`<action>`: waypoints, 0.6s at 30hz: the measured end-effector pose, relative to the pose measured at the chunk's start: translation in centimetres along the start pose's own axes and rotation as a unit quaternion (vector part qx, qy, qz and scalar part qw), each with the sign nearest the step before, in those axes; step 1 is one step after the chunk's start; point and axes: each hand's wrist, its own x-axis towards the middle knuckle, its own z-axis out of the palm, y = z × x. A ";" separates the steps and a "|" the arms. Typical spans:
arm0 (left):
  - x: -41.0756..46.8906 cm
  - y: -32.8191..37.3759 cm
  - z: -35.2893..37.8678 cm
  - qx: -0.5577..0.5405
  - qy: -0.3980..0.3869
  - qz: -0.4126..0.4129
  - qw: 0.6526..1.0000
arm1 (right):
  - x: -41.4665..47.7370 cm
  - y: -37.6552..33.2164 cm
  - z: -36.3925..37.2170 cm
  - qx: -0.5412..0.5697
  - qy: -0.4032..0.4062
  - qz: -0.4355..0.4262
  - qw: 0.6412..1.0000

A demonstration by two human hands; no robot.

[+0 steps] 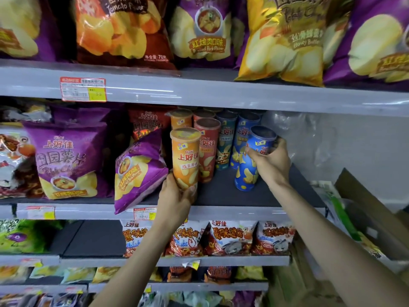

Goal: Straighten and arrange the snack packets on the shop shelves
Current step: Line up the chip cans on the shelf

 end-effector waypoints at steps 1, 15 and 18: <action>0.2 -0.1 0.2 -0.001 0.001 0.002 1.000 | 0.0 0.2 0.2 -0.017 -0.014 0.010 1.000; 2.2 -2.1 -1.5 0.049 0.018 0.046 0.998 | -3.6 7.1 0.3 -0.085 -0.117 0.018 0.989; 1.4 -2.3 -1.8 0.080 0.062 0.043 0.994 | -3.9 8.1 0.5 -0.096 -0.108 0.010 0.989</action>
